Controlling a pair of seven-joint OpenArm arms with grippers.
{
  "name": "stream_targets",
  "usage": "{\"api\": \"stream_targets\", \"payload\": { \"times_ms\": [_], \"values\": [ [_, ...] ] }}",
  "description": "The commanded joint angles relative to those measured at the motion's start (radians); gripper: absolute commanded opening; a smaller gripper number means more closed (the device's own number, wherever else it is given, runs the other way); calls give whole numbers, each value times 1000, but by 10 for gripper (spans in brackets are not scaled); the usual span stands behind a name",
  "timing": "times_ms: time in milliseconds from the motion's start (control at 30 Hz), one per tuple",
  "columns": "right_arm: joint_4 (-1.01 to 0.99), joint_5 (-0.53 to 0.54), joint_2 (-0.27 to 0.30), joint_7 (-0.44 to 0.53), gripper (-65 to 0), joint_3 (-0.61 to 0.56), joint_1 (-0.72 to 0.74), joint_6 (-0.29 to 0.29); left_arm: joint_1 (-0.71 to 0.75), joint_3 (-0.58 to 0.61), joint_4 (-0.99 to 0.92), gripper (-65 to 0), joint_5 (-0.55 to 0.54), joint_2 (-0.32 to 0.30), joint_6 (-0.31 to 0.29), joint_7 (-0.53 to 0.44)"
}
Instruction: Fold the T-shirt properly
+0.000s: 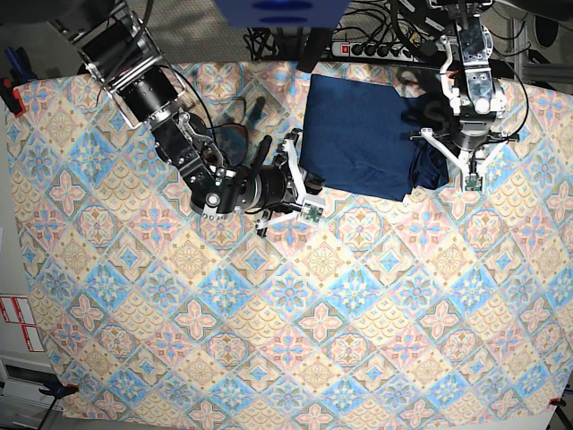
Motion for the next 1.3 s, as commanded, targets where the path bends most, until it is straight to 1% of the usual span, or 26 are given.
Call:
{"api": "stream_targets", "payload": {
  "times_ms": [0,100,167,267,367,433,567,700,833,933,1000,1067,1133,1200,1267],
  "values": [
    [23,18,-2,20,-612,3,7,3,-10,-11,18,-650,2,-8,4,-14],
    [23,18,-5,20,-612,2,3,3,-18,-29,20,-650,2,-20,4,-35],
    [23,18,-5,20,-612,-23,3,3,-6,-29,22,-650,2,-20,4,-38],
    [25,18,-5,20,-612,-95,10,3,40,-23,71,-650,-9,-18,1,-40],
    [25,18,-9,23,-612,-178,33,3,120,-7,164,-650,-11,16,-1,-38],
    [31,18,-18,29,-612,-233,47,3,168,19,206,-650,-9,19,-1,-37],
    [32,18,-74,29,-612,-284,70,3,235,68,207,-650,-9,16,-1,-38],
    [-18,16,-140,29,-612,-282,105,3,274,100,207,-650,-11,19,-1,-40],
    [-96,16,-190,34,-612,-282,145,3,294,112,209,-650,-11,23,-1,-40],
    [-165,16,-211,88,-612,-282,161,3,294,114,209,-650,-11,26,-1,-40],
    [-241,13,-222,135,-612,-282,168,3,294,114,209,-650,-11,43,-1,-40],
    [-314,-16,-223,178,-612,-282,176,3,294,112,209,-650,-11,46,-1,-40],
    [-388,-76,-228,215,-612,-282,181,3,294,112,209,-650,-11,45,-1,-40],
    [-448,-154,-245,246,-612,-279,179,3,294,112,209,-650,-11,45,-1,-40],
    [-489,-231,-249,261,-612,-239,179,3,294,112,209,-650,-11,45,-1,-40]
  ]
}}
